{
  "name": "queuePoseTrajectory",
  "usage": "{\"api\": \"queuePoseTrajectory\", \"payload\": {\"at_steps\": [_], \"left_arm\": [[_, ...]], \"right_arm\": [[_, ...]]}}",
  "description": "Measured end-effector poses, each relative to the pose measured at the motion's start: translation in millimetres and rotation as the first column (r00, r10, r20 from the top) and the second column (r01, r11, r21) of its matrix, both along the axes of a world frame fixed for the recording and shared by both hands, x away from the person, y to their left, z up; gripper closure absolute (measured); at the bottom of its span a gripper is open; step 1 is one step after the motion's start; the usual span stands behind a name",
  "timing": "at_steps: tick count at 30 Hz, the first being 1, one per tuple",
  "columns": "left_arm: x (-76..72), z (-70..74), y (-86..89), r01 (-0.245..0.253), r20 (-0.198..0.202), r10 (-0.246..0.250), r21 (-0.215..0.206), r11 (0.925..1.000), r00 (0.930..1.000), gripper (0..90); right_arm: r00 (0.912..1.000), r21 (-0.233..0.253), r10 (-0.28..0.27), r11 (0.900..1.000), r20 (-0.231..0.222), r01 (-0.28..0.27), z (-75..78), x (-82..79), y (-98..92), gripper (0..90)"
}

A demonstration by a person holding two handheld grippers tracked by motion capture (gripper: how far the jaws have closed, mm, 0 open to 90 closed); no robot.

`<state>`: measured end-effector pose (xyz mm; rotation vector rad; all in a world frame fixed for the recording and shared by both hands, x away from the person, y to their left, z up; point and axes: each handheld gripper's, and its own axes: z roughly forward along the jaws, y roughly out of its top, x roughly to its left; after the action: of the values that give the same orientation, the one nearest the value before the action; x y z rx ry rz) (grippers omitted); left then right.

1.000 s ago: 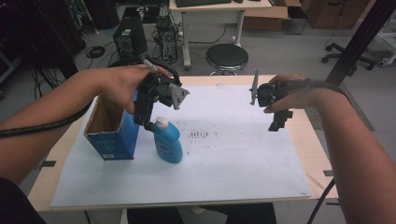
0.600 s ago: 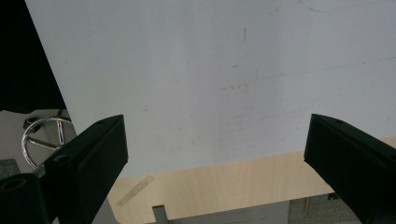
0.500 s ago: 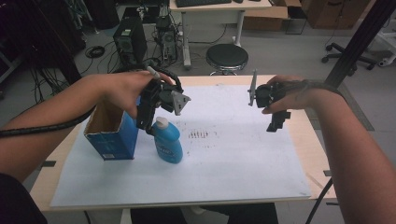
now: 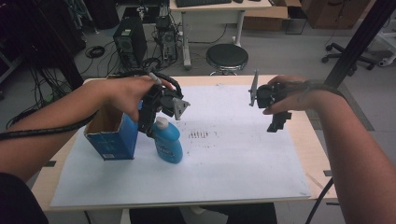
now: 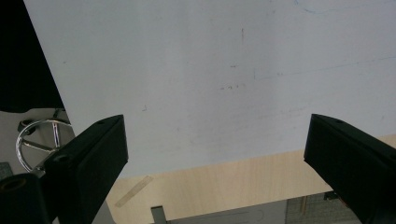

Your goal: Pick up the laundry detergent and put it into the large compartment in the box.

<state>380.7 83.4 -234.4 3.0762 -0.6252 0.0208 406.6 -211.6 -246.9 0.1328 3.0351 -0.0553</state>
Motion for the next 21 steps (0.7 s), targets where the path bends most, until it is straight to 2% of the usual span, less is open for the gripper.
{"api": "queuePoseTrajectory", "payload": {"at_steps": [8, 21], "left_arm": [[1.2, -14.0, -1.6, -0.007, 0.002, 0.007, 0.009, 0.9999, 1.0000, 0.2], [2.8, -30.7, -0.7, 0.000, -0.006, 0.000, 0.016, 0.9999, 1.0000, 0.2]], "right_arm": [[1.0000, 0.015, 0.002, 1.000, 0.002, -0.002, -2.9, 1.5, -1.5, 5.9], [1.0000, 0.003, -0.002, 1.000, -0.002, 0.002, -7.5, 1.5, -0.5, 6.0]]}}
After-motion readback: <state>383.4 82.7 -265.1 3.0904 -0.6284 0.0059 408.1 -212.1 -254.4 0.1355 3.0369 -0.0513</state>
